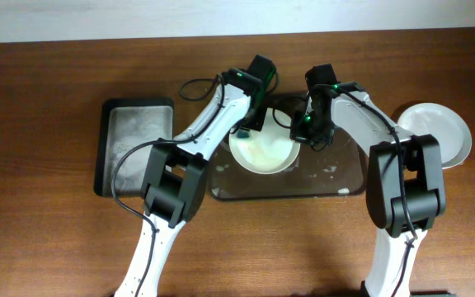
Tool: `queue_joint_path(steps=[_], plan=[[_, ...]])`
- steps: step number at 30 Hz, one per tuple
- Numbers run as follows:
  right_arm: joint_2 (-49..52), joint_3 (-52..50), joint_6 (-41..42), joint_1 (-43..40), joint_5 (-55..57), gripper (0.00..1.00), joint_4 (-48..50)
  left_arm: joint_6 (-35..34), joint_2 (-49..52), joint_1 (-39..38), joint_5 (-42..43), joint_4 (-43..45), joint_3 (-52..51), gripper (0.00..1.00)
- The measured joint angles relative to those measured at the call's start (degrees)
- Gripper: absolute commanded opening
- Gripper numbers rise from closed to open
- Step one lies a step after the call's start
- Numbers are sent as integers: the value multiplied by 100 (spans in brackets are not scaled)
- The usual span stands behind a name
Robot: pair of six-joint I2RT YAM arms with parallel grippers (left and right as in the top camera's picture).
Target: Clean dirty plates on tray and stack at the side
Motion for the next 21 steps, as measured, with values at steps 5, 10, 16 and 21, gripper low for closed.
queue_joint_path(steps=[5, 10, 16, 21], plan=[[0, 0, -44, 4, 0, 4, -15, 452, 24, 122, 1108, -898, 55, 0], [0, 0, -44, 9, -2, 4, -13, 1209, 116, 81, 2201, -1333, 55, 1], [0, 0, -39, 7, 28, 4, 20, 1401, 164, 107, 2577, -815, 48, 1], [0, 0, 31, 2, 68, 4, 92, 855, 164, 205, 2247, -33, 50, 1]])
